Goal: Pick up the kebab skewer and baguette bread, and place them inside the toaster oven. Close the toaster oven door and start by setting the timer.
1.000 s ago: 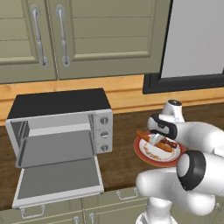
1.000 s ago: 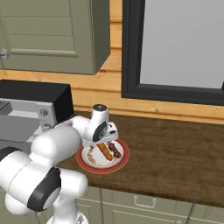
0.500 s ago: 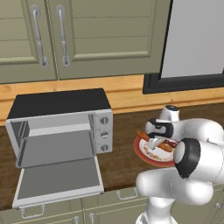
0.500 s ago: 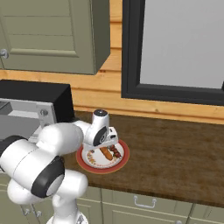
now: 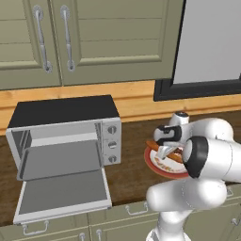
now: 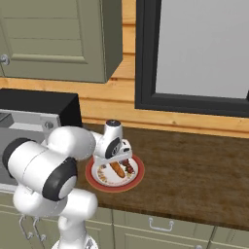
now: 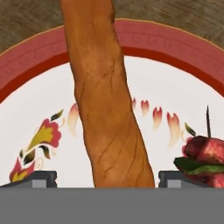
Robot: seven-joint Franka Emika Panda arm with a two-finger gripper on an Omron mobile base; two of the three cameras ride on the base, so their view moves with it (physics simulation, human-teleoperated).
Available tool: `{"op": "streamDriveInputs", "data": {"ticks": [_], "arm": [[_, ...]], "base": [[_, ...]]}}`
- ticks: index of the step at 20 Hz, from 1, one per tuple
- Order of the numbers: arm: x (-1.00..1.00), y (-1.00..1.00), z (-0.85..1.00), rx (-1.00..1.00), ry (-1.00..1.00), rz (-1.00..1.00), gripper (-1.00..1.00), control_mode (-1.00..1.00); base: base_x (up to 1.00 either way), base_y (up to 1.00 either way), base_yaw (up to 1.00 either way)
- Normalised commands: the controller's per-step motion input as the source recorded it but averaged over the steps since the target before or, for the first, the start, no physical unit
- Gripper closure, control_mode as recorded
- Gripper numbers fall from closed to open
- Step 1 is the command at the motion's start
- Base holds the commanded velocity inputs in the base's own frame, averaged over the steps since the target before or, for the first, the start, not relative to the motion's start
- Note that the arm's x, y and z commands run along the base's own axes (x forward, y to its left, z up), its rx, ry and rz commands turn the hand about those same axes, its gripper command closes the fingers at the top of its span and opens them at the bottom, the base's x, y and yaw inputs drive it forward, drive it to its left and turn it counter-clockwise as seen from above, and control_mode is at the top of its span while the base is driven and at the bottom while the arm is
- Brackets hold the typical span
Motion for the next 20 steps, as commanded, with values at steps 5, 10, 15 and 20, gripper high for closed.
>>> {"op": "streamDriveInputs", "data": {"ticks": [5,10,15,20], "arm": [[0.0,0.0,-0.38,0.0,0.0,0.0,1.0,-1.0],[0.0,0.0,-0.09,0.0,0.0,0.0,1.0,-1.0],[-0.14,0.05,-0.01,-0.01,0.01,0.0,1.0,-1.0],[-0.39,0.0,0.54,-0.03,-0.08,0.0,1.0,-1.0]], "base": [[0.0,0.0,0.0],[0.0,0.0,0.0],[0.0,0.0,0.0],[0.0,0.0,0.0]]}}
